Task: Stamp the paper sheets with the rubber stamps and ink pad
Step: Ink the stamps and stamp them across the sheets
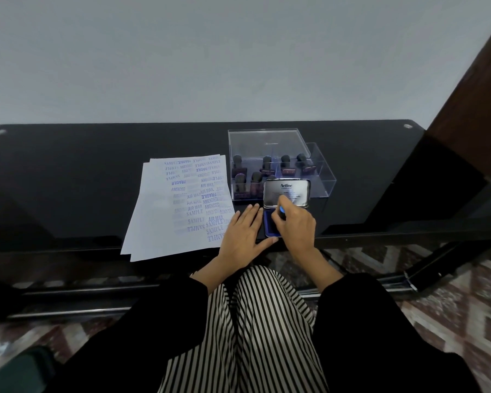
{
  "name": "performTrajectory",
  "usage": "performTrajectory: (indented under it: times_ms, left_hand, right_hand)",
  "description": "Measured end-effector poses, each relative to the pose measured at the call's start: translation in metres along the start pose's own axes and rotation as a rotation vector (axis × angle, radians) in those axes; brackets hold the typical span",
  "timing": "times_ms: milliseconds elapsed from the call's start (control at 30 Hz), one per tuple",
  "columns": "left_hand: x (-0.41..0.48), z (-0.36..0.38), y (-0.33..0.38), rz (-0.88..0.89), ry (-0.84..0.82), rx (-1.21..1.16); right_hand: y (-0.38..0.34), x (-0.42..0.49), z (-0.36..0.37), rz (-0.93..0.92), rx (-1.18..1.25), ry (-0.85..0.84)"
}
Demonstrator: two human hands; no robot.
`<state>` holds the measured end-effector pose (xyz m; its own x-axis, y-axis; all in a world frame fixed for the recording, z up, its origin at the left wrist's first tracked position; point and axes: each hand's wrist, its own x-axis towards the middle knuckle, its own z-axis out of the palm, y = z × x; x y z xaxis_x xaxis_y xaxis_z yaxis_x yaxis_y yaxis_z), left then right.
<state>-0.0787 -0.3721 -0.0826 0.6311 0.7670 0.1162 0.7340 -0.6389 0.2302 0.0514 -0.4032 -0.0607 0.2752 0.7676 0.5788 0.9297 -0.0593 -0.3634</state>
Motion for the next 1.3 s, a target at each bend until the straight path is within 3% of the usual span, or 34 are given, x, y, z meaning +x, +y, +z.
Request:
performTrajectory:
  times_ms: [933, 1133, 1300]
  left_hand:
    - [0.001, -0.001, 0.001, -0.019, 0.048, -0.09]
    - [0.002, -0.003, 0.002, -0.024, 0.051, -0.119]
    - [0.002, -0.023, -0.001, -0.018, -0.076, -0.315]
  right_hand:
    - [-0.004, 0.006, 0.006, 0.11, 0.02, -0.036]
    - [-0.006, 0.008, 0.002, 0.11, -0.025, -0.109]
    - [-0.007, 0.021, -0.005, 0.164, -0.103, -0.265]
